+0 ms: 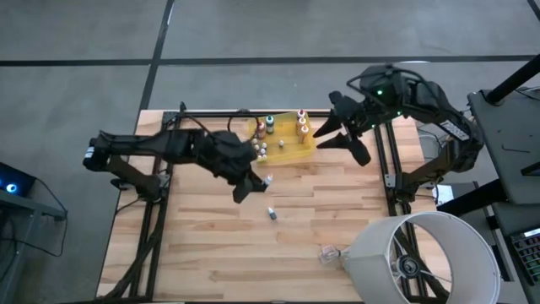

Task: Pick & Place food coloring
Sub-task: Put the small black food coloring bottle into the yellow bin

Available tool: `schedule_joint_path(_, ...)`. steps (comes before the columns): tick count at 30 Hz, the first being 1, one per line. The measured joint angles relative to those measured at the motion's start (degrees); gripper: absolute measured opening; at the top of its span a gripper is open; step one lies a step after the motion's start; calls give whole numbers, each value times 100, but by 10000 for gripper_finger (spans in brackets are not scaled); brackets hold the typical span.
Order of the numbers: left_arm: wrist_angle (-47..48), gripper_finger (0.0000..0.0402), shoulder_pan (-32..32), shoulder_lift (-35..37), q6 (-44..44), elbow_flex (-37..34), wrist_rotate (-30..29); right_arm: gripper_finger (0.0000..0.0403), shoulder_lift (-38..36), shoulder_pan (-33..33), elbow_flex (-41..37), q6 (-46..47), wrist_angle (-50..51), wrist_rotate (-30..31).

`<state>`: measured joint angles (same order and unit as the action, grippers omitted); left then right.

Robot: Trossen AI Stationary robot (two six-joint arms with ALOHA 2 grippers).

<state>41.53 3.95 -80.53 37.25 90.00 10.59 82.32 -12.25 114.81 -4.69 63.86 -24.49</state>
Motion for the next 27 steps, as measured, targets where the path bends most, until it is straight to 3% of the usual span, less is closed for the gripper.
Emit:
schedule_joint_path(16, -579, 69, -351, -7, -470, 363, 35, 152, 28, 0, 183, 444, -830, -106)
schedule_joint_path(27, -750, 69, -567, -9, -548, 361, 292, 222, 259, 0, 347, 590, -947, -493)
